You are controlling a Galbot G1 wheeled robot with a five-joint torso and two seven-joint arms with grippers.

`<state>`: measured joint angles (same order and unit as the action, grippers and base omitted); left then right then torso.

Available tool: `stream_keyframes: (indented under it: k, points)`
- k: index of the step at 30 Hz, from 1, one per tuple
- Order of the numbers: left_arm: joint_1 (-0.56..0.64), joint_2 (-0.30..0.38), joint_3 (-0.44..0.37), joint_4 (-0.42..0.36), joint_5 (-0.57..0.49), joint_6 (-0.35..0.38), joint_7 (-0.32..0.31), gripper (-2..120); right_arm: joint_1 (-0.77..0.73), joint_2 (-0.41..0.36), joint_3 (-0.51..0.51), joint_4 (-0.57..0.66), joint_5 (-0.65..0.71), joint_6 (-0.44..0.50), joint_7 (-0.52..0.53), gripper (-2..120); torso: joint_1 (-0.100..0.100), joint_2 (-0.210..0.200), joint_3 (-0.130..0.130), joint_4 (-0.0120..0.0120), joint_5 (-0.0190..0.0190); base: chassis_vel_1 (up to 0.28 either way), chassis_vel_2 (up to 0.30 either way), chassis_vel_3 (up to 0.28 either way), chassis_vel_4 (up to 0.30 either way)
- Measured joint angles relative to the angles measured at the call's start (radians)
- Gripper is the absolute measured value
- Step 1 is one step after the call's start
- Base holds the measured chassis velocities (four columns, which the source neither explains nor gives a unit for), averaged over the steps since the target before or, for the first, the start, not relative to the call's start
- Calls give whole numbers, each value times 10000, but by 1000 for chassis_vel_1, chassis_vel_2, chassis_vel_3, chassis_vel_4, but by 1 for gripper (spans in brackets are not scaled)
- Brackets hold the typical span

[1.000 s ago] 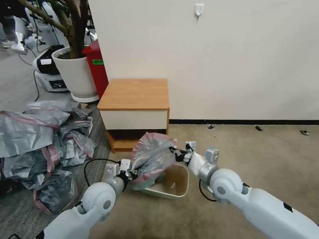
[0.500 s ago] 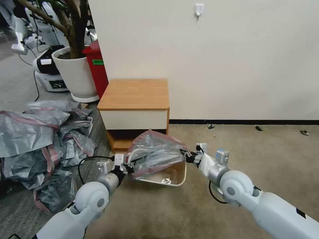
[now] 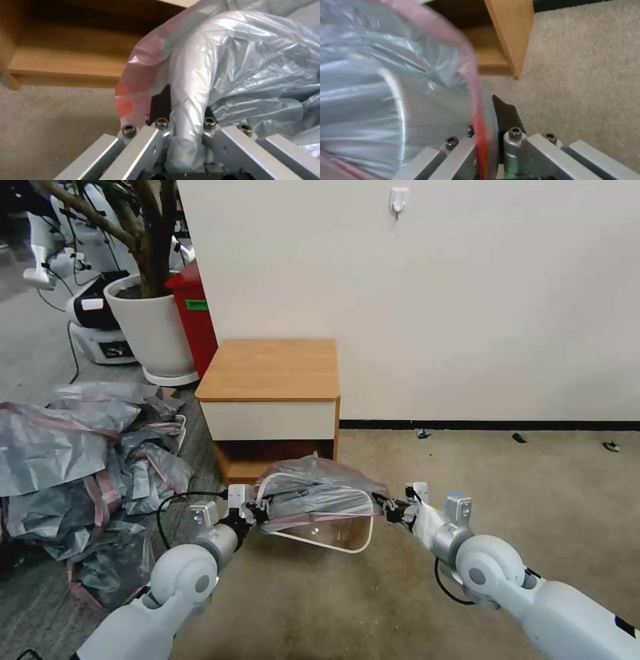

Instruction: Pick up the garbage bag from the table and place it over the trash can.

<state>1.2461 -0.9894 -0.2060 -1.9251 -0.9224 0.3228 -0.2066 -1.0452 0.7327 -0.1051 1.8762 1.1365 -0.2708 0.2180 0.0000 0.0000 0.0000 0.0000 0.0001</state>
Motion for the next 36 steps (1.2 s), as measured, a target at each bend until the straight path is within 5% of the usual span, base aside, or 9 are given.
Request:
stream_keyframes:
  k: [20, 36]
  points:
    - [-721, -645, 1005, 1249, 1489, -1207, -273, 3, -375, -385, -72, 125, -243, -281, -203, 0, 0, 0, 0, -1, 0, 0, 0, 0, 0]
    - [-1144, -911, 1468, 1271, 758, -1052, -1237, 3, -701, -359, -247, 47, -919, -224, -593, 0, 0, 0, 0, -1, -1, 0, 0, 0, 0]
